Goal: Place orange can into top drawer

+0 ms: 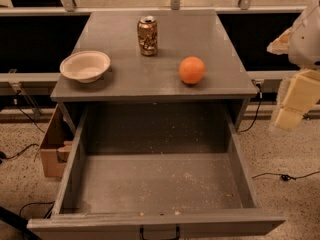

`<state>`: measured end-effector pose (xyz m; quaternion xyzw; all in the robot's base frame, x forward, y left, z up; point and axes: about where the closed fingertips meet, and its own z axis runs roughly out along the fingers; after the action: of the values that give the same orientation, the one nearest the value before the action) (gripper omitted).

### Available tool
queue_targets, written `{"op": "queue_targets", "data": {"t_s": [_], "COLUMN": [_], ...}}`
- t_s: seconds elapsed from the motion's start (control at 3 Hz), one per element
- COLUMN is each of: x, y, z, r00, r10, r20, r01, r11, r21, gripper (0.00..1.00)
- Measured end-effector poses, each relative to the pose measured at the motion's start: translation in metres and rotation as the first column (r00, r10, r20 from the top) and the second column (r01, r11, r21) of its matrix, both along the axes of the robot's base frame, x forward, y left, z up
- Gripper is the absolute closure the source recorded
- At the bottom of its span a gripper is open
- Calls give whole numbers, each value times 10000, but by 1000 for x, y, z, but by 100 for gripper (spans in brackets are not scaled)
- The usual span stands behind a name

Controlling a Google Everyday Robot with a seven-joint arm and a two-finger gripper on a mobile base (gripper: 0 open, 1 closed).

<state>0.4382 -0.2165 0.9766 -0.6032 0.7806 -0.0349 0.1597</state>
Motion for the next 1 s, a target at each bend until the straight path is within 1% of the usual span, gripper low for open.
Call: {"op": "queue_targets", "data": {"t_s": [0.33, 0.67, 1.0], "x": [1, 7, 32], "y": [0, -3, -11], "z": [0, 1, 5], "r00": [10000, 9990, 9927], "r10": [-19, -177, -661], "r20": [56, 405, 1005], "r01": [19, 157, 510], "r11": [10000, 9986, 9879], "r21": [47, 499, 1464], "gripper": [0, 0, 0]}}
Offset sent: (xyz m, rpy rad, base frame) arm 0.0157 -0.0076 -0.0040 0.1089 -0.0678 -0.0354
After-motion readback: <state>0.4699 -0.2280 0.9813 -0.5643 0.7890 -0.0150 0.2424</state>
